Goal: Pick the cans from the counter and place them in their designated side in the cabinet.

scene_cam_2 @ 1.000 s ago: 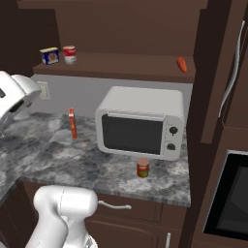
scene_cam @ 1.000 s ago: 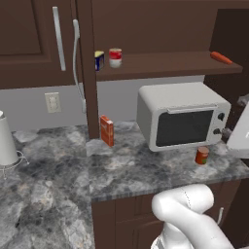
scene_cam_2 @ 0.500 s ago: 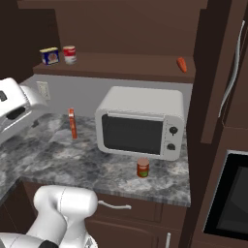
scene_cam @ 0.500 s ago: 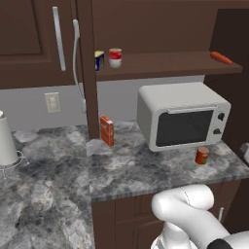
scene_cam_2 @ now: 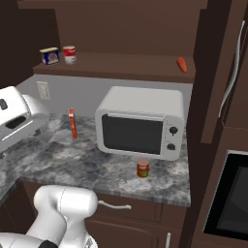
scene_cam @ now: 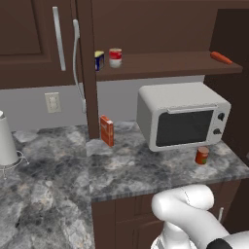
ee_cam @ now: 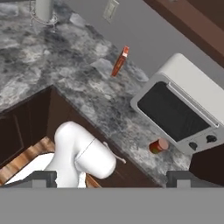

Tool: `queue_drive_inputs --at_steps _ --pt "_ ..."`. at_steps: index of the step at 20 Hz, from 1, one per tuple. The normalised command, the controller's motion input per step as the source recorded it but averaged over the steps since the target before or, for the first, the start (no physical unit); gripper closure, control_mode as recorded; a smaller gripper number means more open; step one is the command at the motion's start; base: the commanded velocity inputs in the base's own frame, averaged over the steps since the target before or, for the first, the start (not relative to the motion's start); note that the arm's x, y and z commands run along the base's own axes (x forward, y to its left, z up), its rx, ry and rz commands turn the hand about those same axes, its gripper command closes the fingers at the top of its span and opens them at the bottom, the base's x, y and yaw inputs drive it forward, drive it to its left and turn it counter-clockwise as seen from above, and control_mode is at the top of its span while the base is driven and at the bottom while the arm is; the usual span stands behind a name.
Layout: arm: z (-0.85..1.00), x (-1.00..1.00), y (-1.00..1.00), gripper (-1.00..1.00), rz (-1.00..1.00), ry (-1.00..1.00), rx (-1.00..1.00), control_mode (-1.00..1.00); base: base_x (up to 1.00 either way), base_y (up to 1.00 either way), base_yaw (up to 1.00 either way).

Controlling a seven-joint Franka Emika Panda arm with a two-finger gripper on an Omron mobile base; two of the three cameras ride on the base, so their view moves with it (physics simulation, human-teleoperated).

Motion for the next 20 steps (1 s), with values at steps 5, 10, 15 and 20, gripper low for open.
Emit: queue_drive_inputs --at_steps 5,10,15,20 --pt "-0.26 0.02 -0.25 -1.0 -0.26 0.0 0.0 -1.0 0.0 0.0 0.0" --pt "-0.29 0.01 -0.22 -1.0 -0.27 0.01 -0.02 -1.0 0.0 0.0 0.0" --pt "-0.25 0.0 -0.26 -1.0 -0.25 0.02 -0.01 -1.0 0.0 0.0 0.0" --pt "-0.05 0.04 -0.3 -1.0 -0.12 0.11 0.04 -1.0 0.0 0.0 0.0"
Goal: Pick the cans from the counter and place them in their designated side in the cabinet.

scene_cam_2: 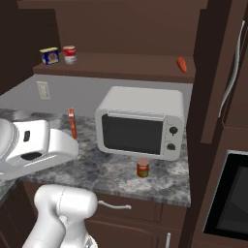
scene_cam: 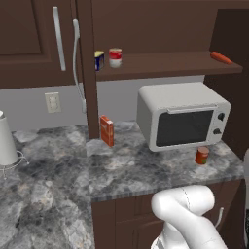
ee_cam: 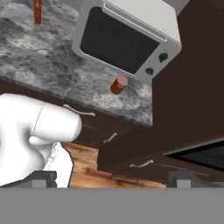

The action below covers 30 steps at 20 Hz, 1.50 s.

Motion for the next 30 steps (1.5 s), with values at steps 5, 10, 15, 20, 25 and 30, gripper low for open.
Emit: queue_drive_inputs --at_steps 5,10,15,20,25,30 --pt "-0.02 0.14 -0.19 -1.0 -0.01 0.09 0.08 -1.0 0.0 0.0 0.0" --pt "-0.02 0.24 -0.03 -1.0 0.0 0.0 0.03 -1.0 0.0 0.0 0.0" --pt "0.0 0.27 -0.05 -1.0 0.0 -0.02 0.04 -1.0 0.0 0.0 0.0" --pt "0.0 0.17 -0.09 -1.0 0.0 -0.02 0.07 -1.0 0.0 0.0 0.0" --pt "-0.01 0.07 -0.01 -1.0 0.0 -0.02 0.06 -1.0 0.0 0.0 0.0" --pt "-0.03 0.02 0.0 -1.0 -0.06 -0.04 0.01 -1.0 0.0 0.0 0.0"
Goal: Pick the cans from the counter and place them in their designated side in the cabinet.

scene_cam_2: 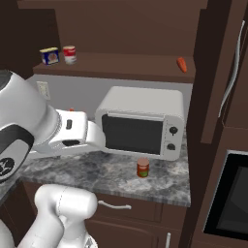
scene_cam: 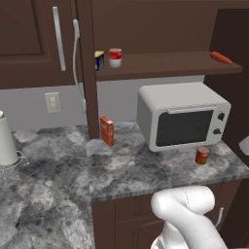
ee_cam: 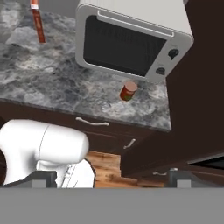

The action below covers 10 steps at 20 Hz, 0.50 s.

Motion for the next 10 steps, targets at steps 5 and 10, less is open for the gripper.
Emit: queue_drive_inputs --at_steps 5,10 --pt "-0.11 0.17 0.0 -1.0 -0.08 0.0 0.0 -1.0 0.0 0.0 0.0" --pt "-0.11 0.13 -0.08 -1.0 -0.08 0.0 0.0 -1.0 0.0 0.0 0.0"
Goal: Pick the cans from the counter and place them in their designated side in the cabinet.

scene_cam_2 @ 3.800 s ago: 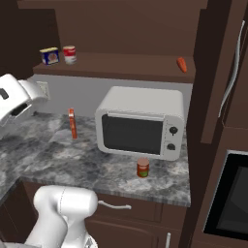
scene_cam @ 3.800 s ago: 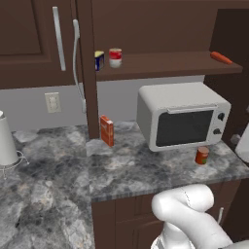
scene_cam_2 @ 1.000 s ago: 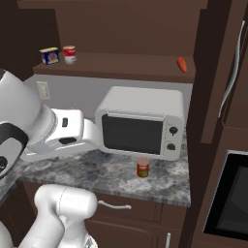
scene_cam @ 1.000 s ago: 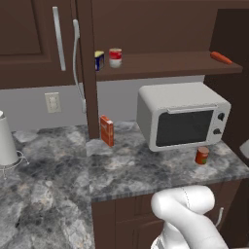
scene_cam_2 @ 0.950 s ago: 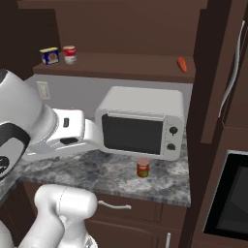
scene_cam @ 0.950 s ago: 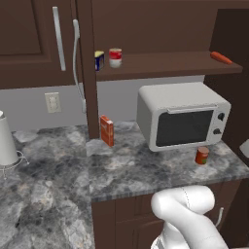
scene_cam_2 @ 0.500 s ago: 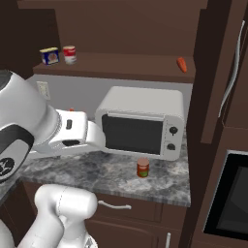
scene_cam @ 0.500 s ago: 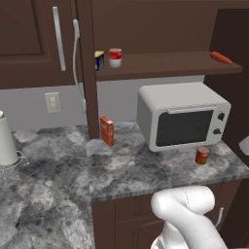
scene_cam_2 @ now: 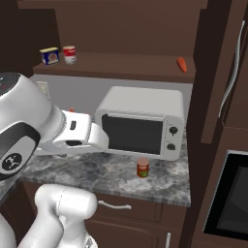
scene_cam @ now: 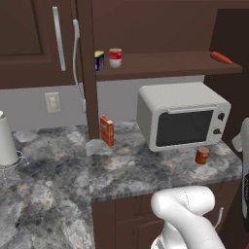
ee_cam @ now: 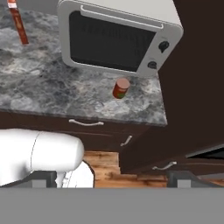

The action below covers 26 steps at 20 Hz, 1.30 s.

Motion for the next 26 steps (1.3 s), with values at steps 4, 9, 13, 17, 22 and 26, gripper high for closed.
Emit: queue_drive_inputs --at_steps 4,9,13,17,22,26 --pt "-0.08 0.05 -0.16 -1.0 -0.03 -0.02 0.01 -1.0 0.0 0.0 0.0" --pt "-0.06 0.14 -0.06 -1.0 0.0 -0.03 0.04 -1.0 0.0 0.0 0.0" --pt "-0.04 0.19 -0.01 -1.0 0.0 -0.03 0.04 -1.0 0.0 0.0 0.0" --pt "-0.09 0.14 -0.03 -1.0 0.0 -0.02 0.02 -1.0 0.0 0.0 0.0" --pt "-0.21 0.1 -0.07 -1.0 0.0 0.0 0.02 -1.0 0.0 0.0 0.0" --pt "-0.26 0.16 -0.04 -1.0 0.0 0.0 0.01 -1.0 0.0 0.0 0.0"
